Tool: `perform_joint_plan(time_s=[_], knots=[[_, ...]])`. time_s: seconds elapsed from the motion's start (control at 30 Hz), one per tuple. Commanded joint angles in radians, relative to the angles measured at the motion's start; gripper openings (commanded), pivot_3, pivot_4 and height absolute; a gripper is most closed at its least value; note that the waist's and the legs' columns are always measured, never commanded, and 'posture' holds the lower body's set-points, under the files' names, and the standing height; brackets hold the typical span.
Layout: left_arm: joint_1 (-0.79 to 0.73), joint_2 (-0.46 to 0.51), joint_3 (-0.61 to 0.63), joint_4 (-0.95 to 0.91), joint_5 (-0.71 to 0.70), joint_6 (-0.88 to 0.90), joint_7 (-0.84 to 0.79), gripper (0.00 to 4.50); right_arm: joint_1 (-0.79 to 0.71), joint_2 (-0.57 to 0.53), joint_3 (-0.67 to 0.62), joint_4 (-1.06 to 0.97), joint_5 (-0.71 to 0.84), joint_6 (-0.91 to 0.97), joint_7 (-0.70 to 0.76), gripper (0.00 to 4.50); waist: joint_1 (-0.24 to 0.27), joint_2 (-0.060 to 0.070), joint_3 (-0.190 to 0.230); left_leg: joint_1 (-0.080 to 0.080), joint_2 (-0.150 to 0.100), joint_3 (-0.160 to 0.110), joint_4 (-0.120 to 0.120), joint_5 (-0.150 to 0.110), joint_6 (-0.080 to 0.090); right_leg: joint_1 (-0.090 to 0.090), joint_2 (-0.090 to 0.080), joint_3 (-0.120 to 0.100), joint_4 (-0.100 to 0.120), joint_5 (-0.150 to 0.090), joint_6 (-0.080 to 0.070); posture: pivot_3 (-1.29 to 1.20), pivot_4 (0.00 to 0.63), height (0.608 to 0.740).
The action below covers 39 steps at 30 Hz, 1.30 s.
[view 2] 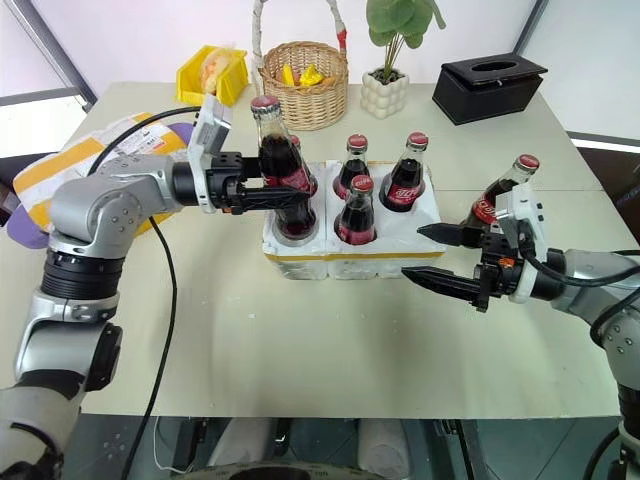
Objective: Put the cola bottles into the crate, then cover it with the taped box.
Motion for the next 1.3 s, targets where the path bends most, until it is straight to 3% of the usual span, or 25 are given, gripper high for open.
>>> perform_joint_plan(time_s=[0.03,0.37,0.4,0.47,0.7,0.87,1.13,1.3], knots=[[0.020,-0.009,-0.028,-0.026,0.043,-0.080,-0.014,2.81,-0.025,-0.004,-0.021,-0.024,0.020,-0.006,-0.009,4.50,0.000,0.000,0.000,0.000,0.000,0.000,0.000,0.000,0.000,0.000,0.000,0.000,0.000,0.000,0.000,0.00,0.150,0.738],[0.091,0.024,-0.065,-0.032,0.130,-0.179,-0.051,2.81,-0.027,-0.010,-0.025,-0.031,0.026,0.003,-0.019,4.50,-0.001,0.000,0.000,0.001,0.000,0.000,0.001,0.000,0.000,0.002,0.000,0.000,0.000,0.000,0.000,0.00,0.150,0.738],[0.094,0.020,-0.065,-0.029,0.135,-0.182,-0.047,3.87,-0.030,-0.009,-0.023,-0.031,0.025,0.003,-0.020,4.50,-0.003,0.000,0.000,0.001,0.000,0.000,0.000,0.000,0.000,0.001,0.000,0.000,0.000,0.000,0.000,0.00,0.150,0.738],[0.097,0.008,-0.062,-0.022,0.138,-0.180,-0.036,4.46,-0.036,-0.007,-0.017,-0.028,0.023,0.000,-0.022,4.50,-0.003,0.000,0.000,0.001,0.000,0.000,0.000,0.000,0.000,0.001,0.000,0.000,0.000,0.000,0.000,0.00,0.150,0.738],[0.131,-0.001,-0.047,-0.037,0.141,-0.184,-0.015,4.46,-0.051,-0.006,-0.007,-0.018,0.013,-0.005,-0.019,4.50,-0.002,0.000,0.000,0.001,0.000,0.000,0.001,0.000,0.000,0.002,0.000,0.000,0.000,0.000,0.000,0.00,0.150,0.738],[0.158,0.050,0.048,-0.122,0.038,-0.089,-0.015,4.46,-0.053,-0.014,-0.010,0.005,-0.005,-0.013,-0.013,4.50,-0.004,0.000,0.000,0.001,0.000,-0.001,0.001,0.000,0.000,0.001,0.000,0.000,0.000,0.000,0.000,0.00,0.150,0.738],[0.165,0.234,0.280,-0.231,-0.209,0.121,-0.033,4.46,-0.020,-0.039,-0.053,0.113,-0.072,-0.047,0.004,4.50,-0.004,0.000,0.000,0.001,0.000,0.000,0.001,0.000,0.000,0.001,0.000,0.000,0.000,0.000,0.000,0.00,0.150,0.738],[0.306,0.396,0.349,-0.279,-0.224,0.101,-0.126,4.46,0.002,-0.048,-0.099,0.234,-0.119,-0.074,0.002,4.50,-0.005,0.001,-0.001,0.002,0.000,0.000,-0.001,0.000,0.000,0.001,0.000,0.000,0.000,0.000,0.000,0.00,0.150,0.738]])
